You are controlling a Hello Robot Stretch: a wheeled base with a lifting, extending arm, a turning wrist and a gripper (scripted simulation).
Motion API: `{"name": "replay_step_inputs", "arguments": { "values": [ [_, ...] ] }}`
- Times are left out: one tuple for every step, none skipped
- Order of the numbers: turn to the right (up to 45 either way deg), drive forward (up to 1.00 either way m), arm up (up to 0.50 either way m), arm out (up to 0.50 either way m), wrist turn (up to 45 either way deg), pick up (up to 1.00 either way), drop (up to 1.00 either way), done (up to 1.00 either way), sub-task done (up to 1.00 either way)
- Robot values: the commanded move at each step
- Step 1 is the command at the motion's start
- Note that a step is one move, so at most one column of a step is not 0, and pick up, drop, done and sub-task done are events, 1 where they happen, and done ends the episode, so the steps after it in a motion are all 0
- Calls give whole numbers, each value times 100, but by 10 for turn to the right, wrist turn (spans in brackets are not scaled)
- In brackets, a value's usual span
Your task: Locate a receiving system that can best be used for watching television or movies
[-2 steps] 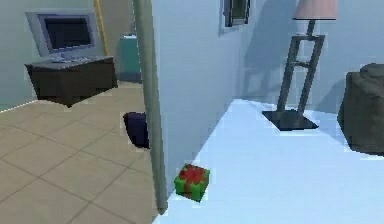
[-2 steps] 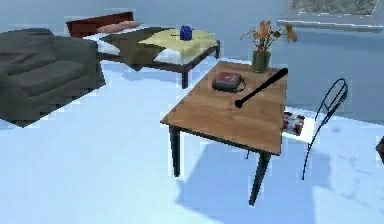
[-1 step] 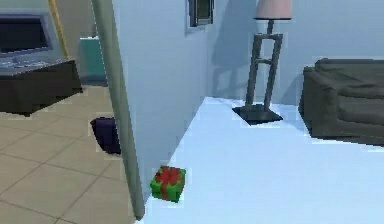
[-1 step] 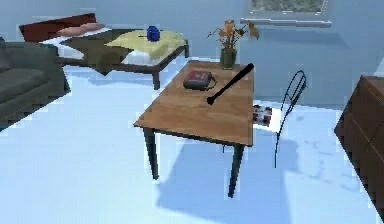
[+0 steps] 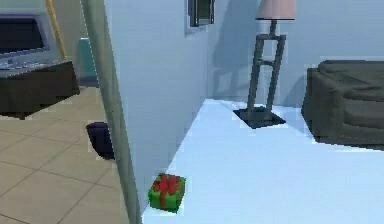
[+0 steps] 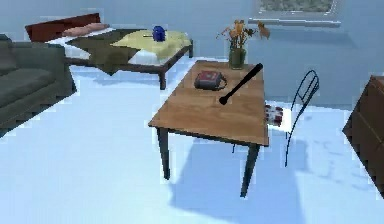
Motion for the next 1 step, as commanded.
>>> {"name": "replay_step_inputs", "arguments": {
  "values": [
    [-270,0,0,0,0,0,0,0,0]
  ]
}}
